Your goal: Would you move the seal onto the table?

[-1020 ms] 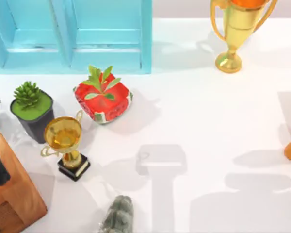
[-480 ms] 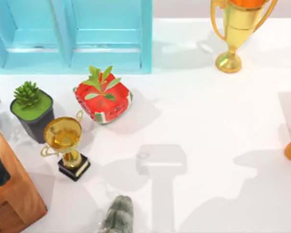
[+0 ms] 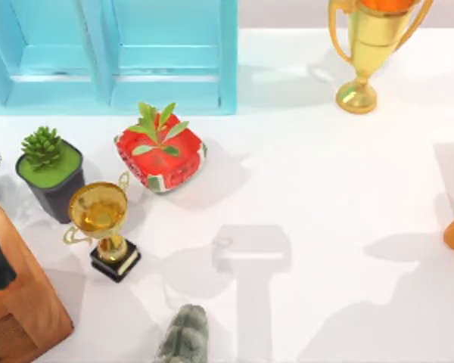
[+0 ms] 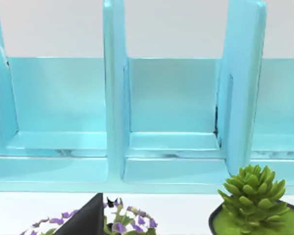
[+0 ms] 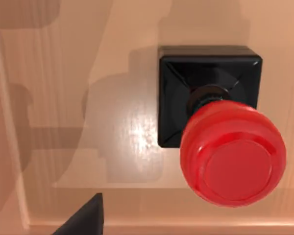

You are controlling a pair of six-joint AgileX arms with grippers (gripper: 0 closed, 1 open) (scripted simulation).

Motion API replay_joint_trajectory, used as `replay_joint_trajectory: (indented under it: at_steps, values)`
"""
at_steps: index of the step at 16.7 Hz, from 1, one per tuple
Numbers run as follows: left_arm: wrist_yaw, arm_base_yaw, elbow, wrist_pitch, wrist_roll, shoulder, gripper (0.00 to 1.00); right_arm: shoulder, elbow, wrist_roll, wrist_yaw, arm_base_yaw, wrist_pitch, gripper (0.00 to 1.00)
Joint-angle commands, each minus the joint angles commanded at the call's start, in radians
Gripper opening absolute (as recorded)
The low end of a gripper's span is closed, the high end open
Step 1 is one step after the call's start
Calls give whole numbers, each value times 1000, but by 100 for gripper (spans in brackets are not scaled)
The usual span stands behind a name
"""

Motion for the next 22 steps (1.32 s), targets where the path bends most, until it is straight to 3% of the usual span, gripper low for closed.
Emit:
replay_joint_trajectory:
  at_steps: [6,12,22]
  values:
    - [0,0,0,0,0,0,100,56,-213,2,0,1,282,100]
    - [0,0,0,0,0,0,100,67,-247,2,0,1,319,100]
    - [0,0,0,0,0,0,100,67,-247,2,0,1,319,25]
